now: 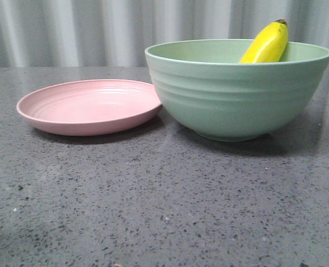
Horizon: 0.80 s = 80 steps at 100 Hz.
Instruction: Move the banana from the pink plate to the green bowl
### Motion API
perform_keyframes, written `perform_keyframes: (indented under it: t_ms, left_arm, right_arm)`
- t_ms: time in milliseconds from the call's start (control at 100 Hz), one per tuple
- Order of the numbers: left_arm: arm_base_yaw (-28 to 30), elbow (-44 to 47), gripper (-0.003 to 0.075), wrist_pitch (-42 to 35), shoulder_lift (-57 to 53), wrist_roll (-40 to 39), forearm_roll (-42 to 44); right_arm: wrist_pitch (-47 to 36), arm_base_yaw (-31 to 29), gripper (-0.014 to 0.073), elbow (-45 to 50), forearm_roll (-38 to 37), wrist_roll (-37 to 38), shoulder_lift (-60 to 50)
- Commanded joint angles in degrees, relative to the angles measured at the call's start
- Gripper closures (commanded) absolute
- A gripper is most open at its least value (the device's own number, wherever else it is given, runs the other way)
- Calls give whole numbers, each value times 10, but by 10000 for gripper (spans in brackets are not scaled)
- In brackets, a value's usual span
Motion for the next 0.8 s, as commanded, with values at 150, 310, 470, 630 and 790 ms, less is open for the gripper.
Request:
perform_keyframes:
  t_ms: [150,310,470,630,790]
  left_arm:
    - [121,13,741,-45,4,-3,-6]
    - [223,27,741,-45,-13,-3,-6]
    - [330,52,741,-45,-64,-3,-6]
    - [428,70,741,-19,-117,-3,-6]
    - [486,70,741,40,-157,-3,-38]
  right_arm:
    - [-36,0,657,-14,-3,-6,5]
    - [-36,0,657,-14,-3,-6,5]
    - [-36,0,656,-14,-3,-6,5]
    - [-35,0,657,-14,-3,-6,5]
    - [-35,0,656,-14,-3,-6,5]
